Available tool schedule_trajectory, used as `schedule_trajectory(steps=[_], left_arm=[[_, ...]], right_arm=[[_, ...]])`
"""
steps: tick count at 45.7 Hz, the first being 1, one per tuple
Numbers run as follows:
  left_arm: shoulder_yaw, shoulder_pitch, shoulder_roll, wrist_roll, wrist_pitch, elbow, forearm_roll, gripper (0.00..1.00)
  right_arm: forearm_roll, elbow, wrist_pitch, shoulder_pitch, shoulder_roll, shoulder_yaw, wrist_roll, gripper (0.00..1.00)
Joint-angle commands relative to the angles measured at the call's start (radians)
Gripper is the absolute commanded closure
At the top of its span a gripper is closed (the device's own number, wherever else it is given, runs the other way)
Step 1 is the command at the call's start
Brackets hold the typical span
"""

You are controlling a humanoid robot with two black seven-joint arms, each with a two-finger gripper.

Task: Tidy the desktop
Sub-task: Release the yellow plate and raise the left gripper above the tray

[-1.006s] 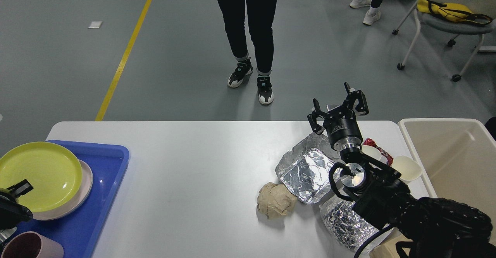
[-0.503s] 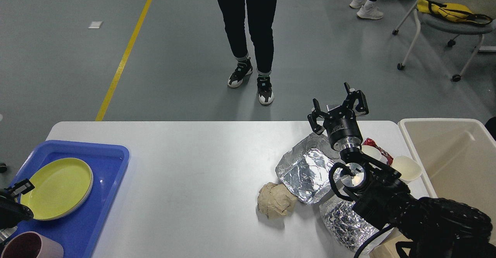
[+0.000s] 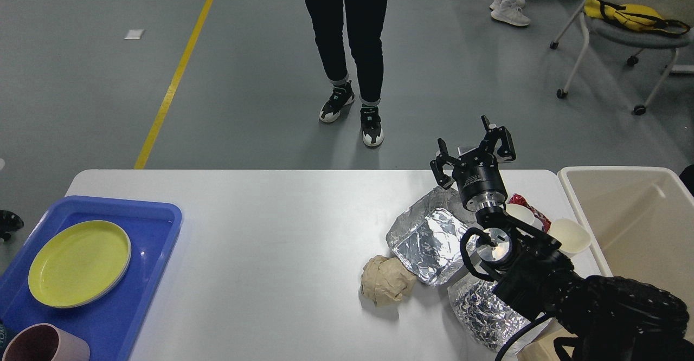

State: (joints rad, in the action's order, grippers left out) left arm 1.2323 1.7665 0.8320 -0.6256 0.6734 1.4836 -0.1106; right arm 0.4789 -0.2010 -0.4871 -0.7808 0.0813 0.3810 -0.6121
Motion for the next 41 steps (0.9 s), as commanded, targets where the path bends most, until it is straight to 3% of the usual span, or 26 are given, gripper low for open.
schedule_trajectory(steps=[1,11,20,25,29,37,41], left_arm=[[-0.134,0.051,0.024,-0.013,-0.008,-0.017,0.0,0.0],[-0.554,-0.064,0.004,-0.011,-0.009,-0.08,-0.001,0.0],[-1.097,-0.364,-0.082,-0.005,-0.009,-0.178,0.0,0.0],[-1.329,-0.527,-0.105,0.007,-0.009,-0.198,0.002,0.0],[-1.404,-0.604,-0.119,0.059,-0.009,-0.197,0.051,0.0],[-1.429,-0.634,-0.117,0.158,-0.003,-0.198,0.155,0.0],[-1.569,-0.697,-0.113,0.217,0.018,-0.215,0.125,0.0]], right_arm=[[0.0,0.0,-0.001,0.0,0.0,-0.001,0.0,0.0],[0.001,0.0,0.001,0.0,0.002,0.001,0.0,0.0],[0.0,0.002,0.001,0.0,0.002,-0.001,0.0,0.0],[0.001,0.002,0.001,0.0,0.002,-0.001,0.0,0.0],[0.001,0.002,0.001,0.0,0.002,-0.001,0.0,0.0],[0.0,0.0,-0.001,0.0,0.002,0.001,0.0,0.0],[0.001,0.002,0.001,0.002,0.002,0.001,0.0,0.0]])
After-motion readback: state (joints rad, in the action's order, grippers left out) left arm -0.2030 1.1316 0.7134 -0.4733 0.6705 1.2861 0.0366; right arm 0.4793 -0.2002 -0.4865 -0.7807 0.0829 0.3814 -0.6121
